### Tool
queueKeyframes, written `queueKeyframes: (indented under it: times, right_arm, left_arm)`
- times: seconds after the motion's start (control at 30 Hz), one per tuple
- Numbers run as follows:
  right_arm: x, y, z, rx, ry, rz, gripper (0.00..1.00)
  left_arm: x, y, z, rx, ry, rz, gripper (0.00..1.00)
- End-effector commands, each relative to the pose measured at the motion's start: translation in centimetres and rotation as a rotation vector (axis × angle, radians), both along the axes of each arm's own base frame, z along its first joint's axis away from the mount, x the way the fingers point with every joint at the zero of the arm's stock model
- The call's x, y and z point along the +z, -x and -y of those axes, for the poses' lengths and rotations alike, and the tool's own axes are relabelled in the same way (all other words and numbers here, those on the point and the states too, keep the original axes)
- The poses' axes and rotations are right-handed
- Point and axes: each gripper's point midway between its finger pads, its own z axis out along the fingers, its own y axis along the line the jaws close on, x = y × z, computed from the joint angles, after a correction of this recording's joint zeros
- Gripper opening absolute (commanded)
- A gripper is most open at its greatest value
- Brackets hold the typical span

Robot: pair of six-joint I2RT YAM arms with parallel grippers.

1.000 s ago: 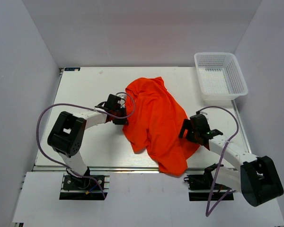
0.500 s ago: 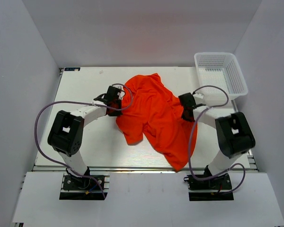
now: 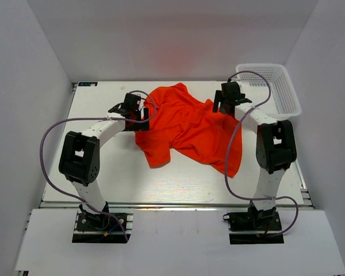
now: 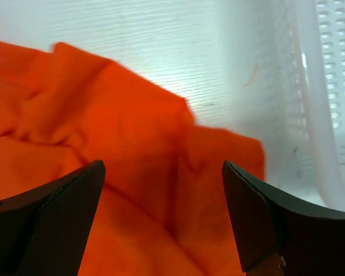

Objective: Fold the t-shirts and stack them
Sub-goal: Flatten out the tshirt

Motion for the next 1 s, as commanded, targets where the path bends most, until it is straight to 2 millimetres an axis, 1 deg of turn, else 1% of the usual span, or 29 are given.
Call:
queueKeyframes:
  times: [0.0,0.03,0.07,0.1,0.13,0.17,0.2,0.23,0.27,0.3,0.33,0.37,0.4,0.43,0.47,0.5,0.53,0.57,0.6,0.63,0.7,0.73,0.77,0.8,0.83,0.87,0.9,0.93,0.97]
  right_arm:
    - [5.9,0.9,-2.9,0.182,-0.097,0.088,0.90]
    - [5.2,2.1,-3.2,0.183,-0.121,0.066,0.90]
    - [5.4,3.5,-3.3,0.194,-0.146,0.061,0.90]
    - [5.3,5.0,-3.2,0.200,-0.158,0.054,0.90]
    - [4.0,6.6,-3.1,0.185,-0.181,0.017,0.90]
    - [3.8,8.5,-3.2,0.198,-0.209,0.003,0.90]
    - [4.7,9.5,-3.2,0.201,-0.228,0.022,0.90]
    - [5.7,10.6,-3.0,0.196,-0.247,0.041,0.90]
    - [2.5,13.2,-2.3,0.169,-0.245,-0.043,0.90]
    - [4.3,14.2,-2.1,0.162,-0.268,0.007,0.90]
    - [3.9,15.2,-1.7,0.152,-0.271,-0.004,0.90]
    - [1.2,17.6,-1.2,0.138,-0.272,-0.074,0.90]
    - [1.1,18.4,-1.2,0.141,-0.282,-0.077,0.90]
    - [1.8,19.7,-0.9,0.145,-0.293,-0.042,0.90]
    - [1.0,20.8,-0.8,0.146,-0.304,-0.065,0.90]
    - [1.5,21.5,-0.7,0.153,-0.307,-0.049,0.90]
    - [1.5,22.2,-0.4,0.152,-0.311,-0.037,0.90]
    - [1.4,23.0,-0.5,0.158,-0.325,-0.041,0.90]
    - [0.7,23.9,-0.4,0.156,-0.328,-0.066,0.90]
    - [0.8,24.2,-0.4,0.157,-0.335,-0.057,0.90]
    - [-0.2,25.5,-0.2,0.152,-0.346,-0.086,0.90]
    - [0.2,25.7,-0.3,0.157,-0.353,-0.066,0.90]
    - [-0.7,26.4,-0.2,0.149,-0.355,-0.095,0.90]
    - [-0.9,26.7,-0.1,0.145,-0.355,-0.103,0.90]
    - [-0.8,26.9,-0.1,0.146,-0.358,-0.097,0.90]
    - [-1.5,27.5,0.2,0.139,-0.354,-0.121,0.90]
    - [-1.7,27.7,-0.1,0.149,-0.363,-0.131,0.90]
    - [-1.7,27.9,-0.2,0.155,-0.367,-0.131,0.90]
    - [-2.4,28.3,-0.1,0.150,-0.363,-0.155,0.90]
  left_arm:
    - [4.9,0.7,0.9,-0.058,0.075,0.101,1.00]
    - [5.3,1.3,1.1,-0.060,0.084,0.107,1.00]
    - [4.5,2.5,0.7,-0.060,0.077,0.087,1.00]
    - [5.5,3.3,0.8,-0.055,0.088,0.112,1.00]
    - [4.4,4.7,1.0,-0.074,0.094,0.087,1.00]
    - [4.1,5.6,2.0,-0.110,0.155,0.072,1.00]
    - [4.5,6.5,2.6,-0.141,0.197,0.084,1.00]
    - [3.0,7.8,3.2,-0.193,0.212,0.066,1.00]
    - [2.6,9.0,4.2,-0.241,0.257,0.045,1.00]
    - [2.1,10.0,5.0,-0.282,0.271,0.034,1.00]
    - [0.8,11.5,5.0,-0.299,0.274,0.004,1.00]
    - [0.1,12.2,5.2,-0.311,0.271,-0.010,1.00]
    - [-0.3,13.1,5.8,-0.328,0.273,-0.024,1.00]
    - [-1.3,14.0,5.6,-0.332,0.257,-0.049,1.00]
    - [-1.5,14.4,6.0,-0.339,0.262,-0.054,1.00]
    - [-2.0,15.1,6.3,-0.356,0.249,-0.064,1.00]
    - [-2.3,15.2,6.4,-0.358,0.234,-0.069,0.99]
    - [-2.2,15.2,6.8,-0.357,0.238,-0.059,0.97]
    - [-2.8,15.3,7.2,-0.367,0.230,-0.081,0.96]
    - [-3.3,15.6,7.3,-0.371,0.202,-0.087,0.94]
    - [-3.3,14.9,7.8,-0.363,0.180,-0.077,0.89]
    - [-4.0,14.9,8.0,-0.353,0.165,-0.097,0.88]
    - [-4.0,14.5,8.1,-0.347,0.157,-0.093,0.85]
    - [-4.1,14.0,7.9,-0.332,0.134,-0.086,0.83]
    - [-4.6,14.1,7.9,-0.325,0.116,-0.100,0.80]
    - [-4.6,13.8,7.8,-0.304,0.108,-0.101,0.75]
    - [-4.6,13.5,7.4,-0.287,0.084,-0.088,0.72]
    - [-5.1,13.6,7.0,-0.264,0.070,-0.103,0.68]
    - [-5.1,13.3,7.0,-0.259,0.063,-0.099,0.57]
